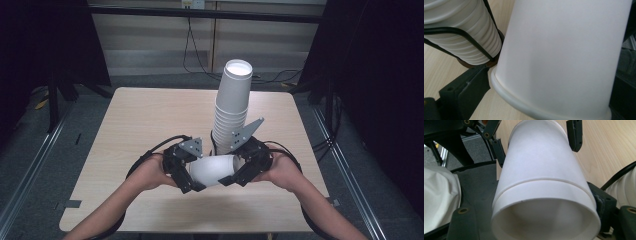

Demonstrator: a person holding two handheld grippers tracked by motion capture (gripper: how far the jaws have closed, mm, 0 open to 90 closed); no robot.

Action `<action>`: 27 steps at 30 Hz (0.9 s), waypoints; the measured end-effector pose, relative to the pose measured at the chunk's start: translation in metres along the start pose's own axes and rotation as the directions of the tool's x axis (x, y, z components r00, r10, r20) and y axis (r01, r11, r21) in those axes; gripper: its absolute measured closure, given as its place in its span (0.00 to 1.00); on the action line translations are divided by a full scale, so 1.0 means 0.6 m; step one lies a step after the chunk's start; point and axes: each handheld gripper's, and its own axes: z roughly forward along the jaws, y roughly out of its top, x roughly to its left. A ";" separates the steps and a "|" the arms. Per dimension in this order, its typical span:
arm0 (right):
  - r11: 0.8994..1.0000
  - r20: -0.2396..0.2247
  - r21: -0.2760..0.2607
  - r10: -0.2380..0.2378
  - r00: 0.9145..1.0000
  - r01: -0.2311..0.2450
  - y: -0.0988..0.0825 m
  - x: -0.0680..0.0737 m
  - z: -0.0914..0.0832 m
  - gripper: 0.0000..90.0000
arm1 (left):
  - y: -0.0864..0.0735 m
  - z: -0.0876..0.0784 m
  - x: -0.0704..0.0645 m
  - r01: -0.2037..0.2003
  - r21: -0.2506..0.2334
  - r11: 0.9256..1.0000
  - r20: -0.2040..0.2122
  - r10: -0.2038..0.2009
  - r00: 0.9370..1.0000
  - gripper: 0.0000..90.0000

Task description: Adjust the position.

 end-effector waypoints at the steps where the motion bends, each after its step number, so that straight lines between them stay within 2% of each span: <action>1: 1.000 0.001 -0.004 -0.004 1.000 0.004 0.000 0.000 0.000 0.28 | 0.000 0.000 0.000 0.001 -0.005 1.000 -0.007 -0.001 1.000 0.00; 6: 1.000 -0.002 -0.014 0.002 1.000 -0.002 -0.001 -0.001 -0.002 0.28 | -0.003 0.002 0.000 0.007 -0.026 1.000 0.010 -0.007 1.000 0.00; 7: 1.000 -0.005 -0.019 0.003 1.000 -0.003 -0.002 -0.001 -0.002 0.28 | -0.004 0.004 0.000 0.017 -0.043 0.999 0.014 -0.016 1.000 0.00; 10: 1.000 -0.010 -0.025 0.004 1.000 -0.004 -0.002 -0.001 -0.002 0.28 | -0.007 0.004 0.001 0.018 -0.050 0.999 0.012 -0.017 1.000 0.04; 11: 1.000 -0.005 -0.026 0.003 1.000 -0.003 -0.002 -0.001 -0.002 0.28 | -0.008 0.003 0.002 0.015 -0.055 0.998 0.028 -0.013 1.000 0.06; 16: 0.999 -0.012 -0.036 0.008 1.000 -0.009 -0.004 -0.004 -0.004 0.28 | -0.010 0.001 0.002 0.011 -0.080 0.997 0.034 -0.009 0.999 0.11; 21: 0.999 -0.011 -0.033 0.006 1.000 -0.007 -0.003 -0.004 -0.002 0.27 | -0.009 0.001 0.001 0.008 -0.077 0.997 0.034 -0.005 0.999 0.12; 23: 1.000 -0.012 -0.026 0.005 1.000 -0.005 -0.002 -0.004 -0.001 0.27 | -0.008 0.001 0.002 -0.010 -0.063 0.998 0.031 0.012 0.999 0.13; 27: 1.000 -0.012 -0.022 0.004 1.000 -0.004 0.000 -0.003 -0.001 0.27 | -0.007 -0.001 0.000 -0.008 -0.056 0.998 0.031 0.010 0.999 0.13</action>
